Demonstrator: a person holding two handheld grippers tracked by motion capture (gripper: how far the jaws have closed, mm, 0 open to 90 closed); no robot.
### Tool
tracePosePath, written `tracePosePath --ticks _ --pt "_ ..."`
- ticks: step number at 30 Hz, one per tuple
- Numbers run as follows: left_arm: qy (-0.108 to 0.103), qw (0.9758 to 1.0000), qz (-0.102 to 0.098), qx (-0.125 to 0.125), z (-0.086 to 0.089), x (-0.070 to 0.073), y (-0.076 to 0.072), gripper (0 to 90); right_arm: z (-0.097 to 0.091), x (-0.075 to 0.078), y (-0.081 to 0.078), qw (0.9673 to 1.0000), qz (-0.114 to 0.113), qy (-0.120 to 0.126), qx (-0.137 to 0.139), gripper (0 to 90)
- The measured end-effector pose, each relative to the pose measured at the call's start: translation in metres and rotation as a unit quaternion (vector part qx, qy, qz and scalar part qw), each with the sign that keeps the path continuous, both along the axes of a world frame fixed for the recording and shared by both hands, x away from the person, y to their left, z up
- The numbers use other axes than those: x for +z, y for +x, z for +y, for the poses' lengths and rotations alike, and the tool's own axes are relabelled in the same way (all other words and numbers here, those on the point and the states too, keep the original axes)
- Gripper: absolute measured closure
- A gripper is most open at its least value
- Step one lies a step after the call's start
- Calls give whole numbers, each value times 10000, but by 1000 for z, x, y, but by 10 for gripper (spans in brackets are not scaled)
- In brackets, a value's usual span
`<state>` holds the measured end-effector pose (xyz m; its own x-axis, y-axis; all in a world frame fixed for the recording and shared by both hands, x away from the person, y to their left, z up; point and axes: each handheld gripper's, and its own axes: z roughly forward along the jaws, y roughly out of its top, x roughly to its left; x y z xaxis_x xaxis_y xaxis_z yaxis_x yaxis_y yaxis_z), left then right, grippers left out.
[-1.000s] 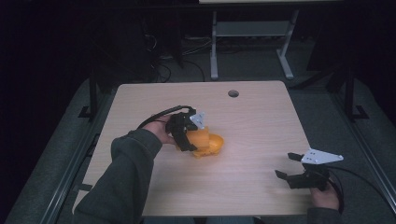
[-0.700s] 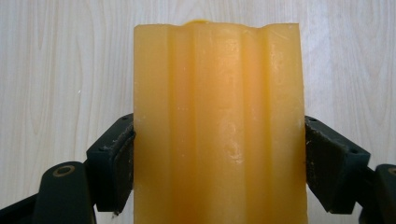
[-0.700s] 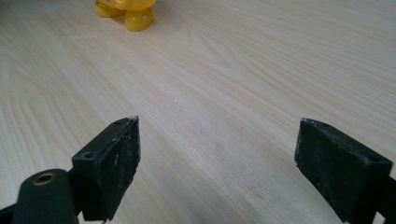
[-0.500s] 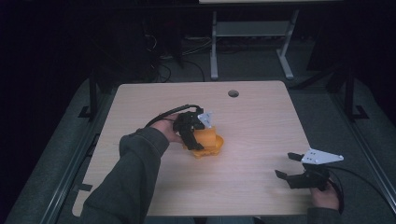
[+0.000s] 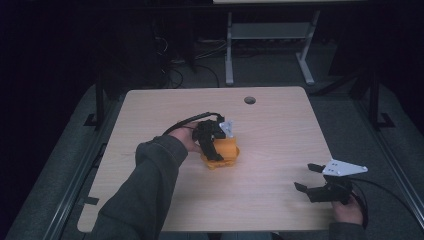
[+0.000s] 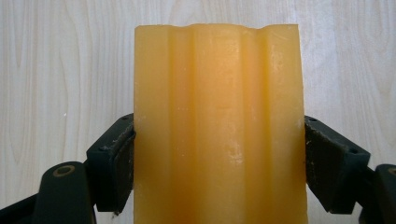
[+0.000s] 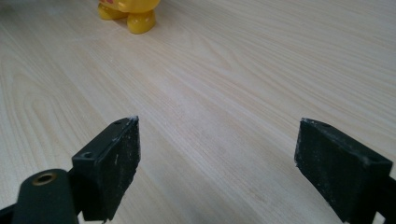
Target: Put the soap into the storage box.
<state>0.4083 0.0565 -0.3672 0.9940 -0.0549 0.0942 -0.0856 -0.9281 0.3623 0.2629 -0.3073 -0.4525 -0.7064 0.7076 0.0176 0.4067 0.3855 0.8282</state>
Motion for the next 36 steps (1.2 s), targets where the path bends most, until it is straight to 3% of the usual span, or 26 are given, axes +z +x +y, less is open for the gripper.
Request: tracePosePath --ticks 8,12,16,17,18,36 --pt "53 10000 50 -27 -5 -4 2 209 0 0 0 10000 -16 2 8 137" --pt "122 9997 191 -3 -6 -8 4 208 0 0 0 10000 -5 4 8 137" --pt "322 9991 249 129 -6 -15 9 208 0 0 0 10000 -3 2 11 137" --pt "244 9988 393 146 -5 -16 11 207 0 0 0 10000 -9 0 10 137" --pt "214 9988 408 149 -5 -17 12 207 0 0 0 10000 -22 1 9 137" --pt "291 9984 435 207 -6 -17 11 202 2 0 0 10000 -32 -24 51 137"
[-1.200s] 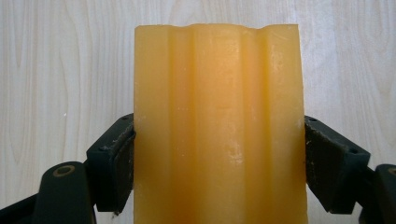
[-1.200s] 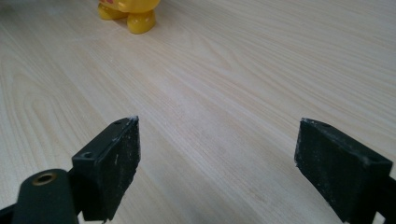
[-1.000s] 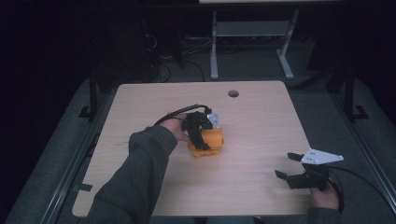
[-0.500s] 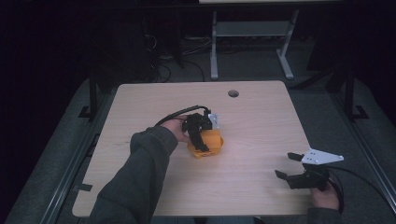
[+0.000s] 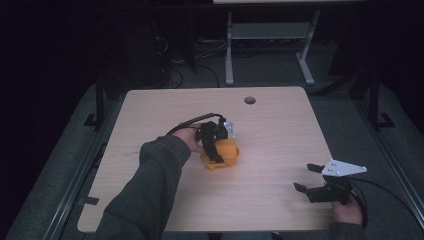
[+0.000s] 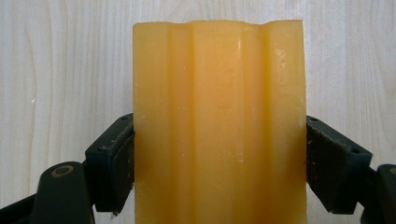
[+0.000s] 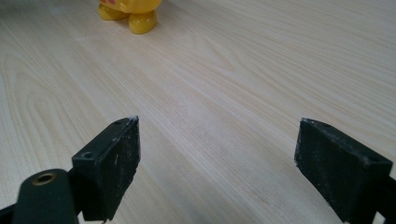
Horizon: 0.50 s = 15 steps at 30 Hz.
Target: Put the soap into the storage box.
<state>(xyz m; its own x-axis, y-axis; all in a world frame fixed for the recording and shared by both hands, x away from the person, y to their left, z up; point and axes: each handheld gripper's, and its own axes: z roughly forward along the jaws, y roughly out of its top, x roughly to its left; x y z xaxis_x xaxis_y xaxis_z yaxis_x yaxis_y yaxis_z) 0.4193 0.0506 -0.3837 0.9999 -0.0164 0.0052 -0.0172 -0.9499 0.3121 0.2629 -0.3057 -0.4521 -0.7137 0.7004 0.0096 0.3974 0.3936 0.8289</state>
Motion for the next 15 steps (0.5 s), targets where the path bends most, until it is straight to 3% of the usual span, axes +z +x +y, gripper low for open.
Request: tracePosePath --ticks 15 --pt "-29 9999 -118 32 2 6 -3 192 1 0 0 10000 36 3 11 137"
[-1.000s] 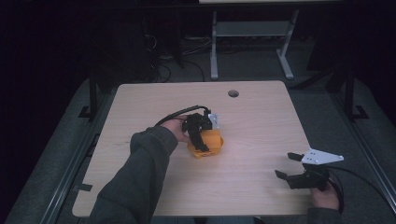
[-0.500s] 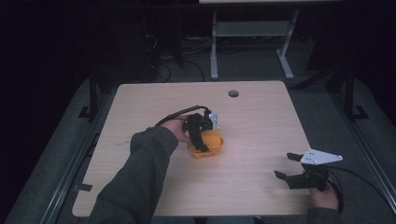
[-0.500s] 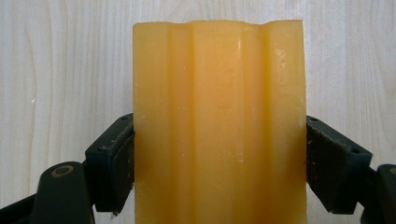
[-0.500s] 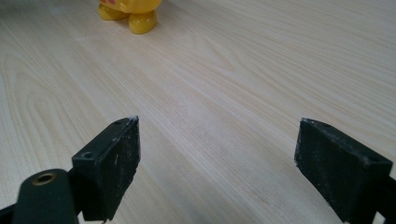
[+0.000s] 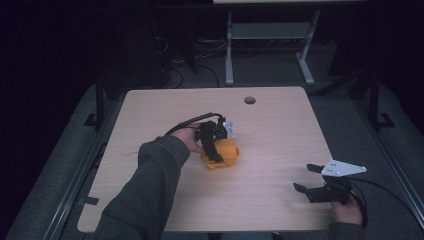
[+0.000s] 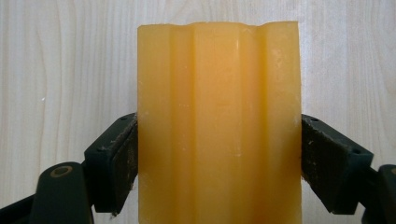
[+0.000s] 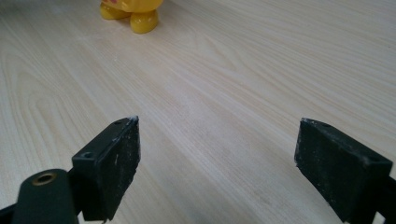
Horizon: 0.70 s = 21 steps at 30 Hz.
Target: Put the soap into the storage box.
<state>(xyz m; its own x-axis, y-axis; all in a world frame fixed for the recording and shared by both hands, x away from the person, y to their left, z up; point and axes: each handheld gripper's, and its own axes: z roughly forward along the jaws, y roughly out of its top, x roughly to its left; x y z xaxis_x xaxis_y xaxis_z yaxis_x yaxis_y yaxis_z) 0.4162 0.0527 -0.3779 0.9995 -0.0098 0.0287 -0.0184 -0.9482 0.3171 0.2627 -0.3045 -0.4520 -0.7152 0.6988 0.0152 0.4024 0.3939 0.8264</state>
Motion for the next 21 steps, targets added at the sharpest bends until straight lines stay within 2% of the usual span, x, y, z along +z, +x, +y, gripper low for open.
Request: tracePosePath --ticks 4,6,15,21 --pt "-25 10000 -10 18 1 2 -1 186 0 0 0 10000 7 -3 8 137" --pt "-21 9999 -108 -4 3 4 -3 193 0 0 0 10000 13 -1 6 137" --pt "-196 9997 -160 31 10 14 -5 195 1 -1 0 10000 24 -14 16 137" --pt "-229 9996 -185 35 13 19 -8 202 1 0 0 10000 25 -20 2 137"
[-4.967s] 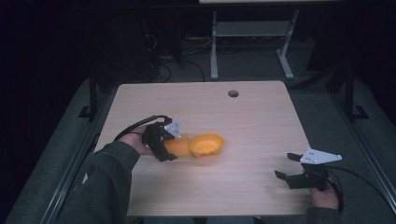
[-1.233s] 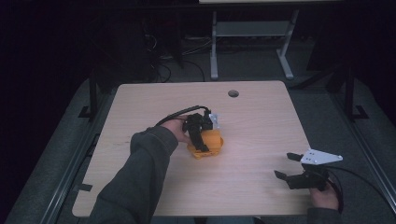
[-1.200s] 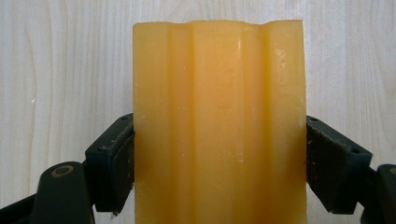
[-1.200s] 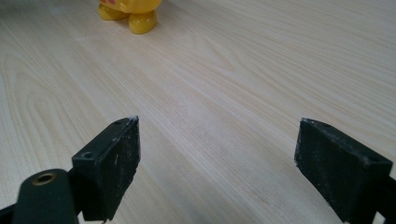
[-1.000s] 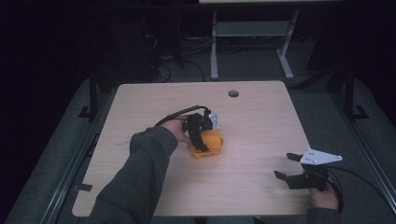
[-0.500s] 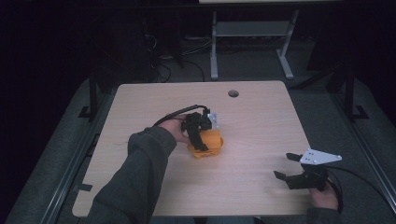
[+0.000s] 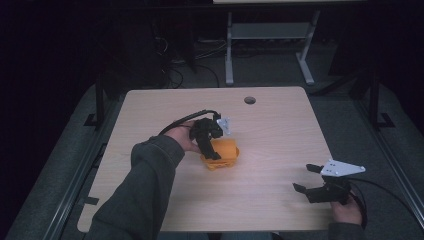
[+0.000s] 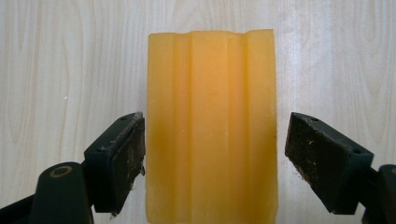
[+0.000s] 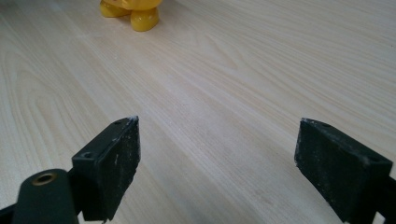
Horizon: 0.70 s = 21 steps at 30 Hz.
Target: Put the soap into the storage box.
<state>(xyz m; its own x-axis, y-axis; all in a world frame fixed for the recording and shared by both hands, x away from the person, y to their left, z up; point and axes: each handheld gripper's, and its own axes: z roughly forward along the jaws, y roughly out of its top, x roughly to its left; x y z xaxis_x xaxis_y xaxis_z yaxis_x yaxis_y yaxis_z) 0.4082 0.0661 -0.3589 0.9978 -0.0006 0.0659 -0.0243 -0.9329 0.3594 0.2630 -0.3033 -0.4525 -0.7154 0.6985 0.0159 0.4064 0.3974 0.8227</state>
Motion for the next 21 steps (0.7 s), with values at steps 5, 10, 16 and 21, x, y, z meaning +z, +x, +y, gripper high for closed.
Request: tracePosePath --ticks 5,10,16,21 --pt "-61 10000 -24 50 4 4 -3 208 0 0 0 10000 -16 -11 6 137" --pt "-108 9999 -10 102 9 3 -5 205 2 0 0 10000 -1 -43 15 137" --pt "-230 9995 -134 148 17 10 -7 208 4 0 0 10000 20 -75 12 137" --pt "-257 9993 -189 207 25 13 -9 206 4 -1 0 10000 3 -95 27 137"
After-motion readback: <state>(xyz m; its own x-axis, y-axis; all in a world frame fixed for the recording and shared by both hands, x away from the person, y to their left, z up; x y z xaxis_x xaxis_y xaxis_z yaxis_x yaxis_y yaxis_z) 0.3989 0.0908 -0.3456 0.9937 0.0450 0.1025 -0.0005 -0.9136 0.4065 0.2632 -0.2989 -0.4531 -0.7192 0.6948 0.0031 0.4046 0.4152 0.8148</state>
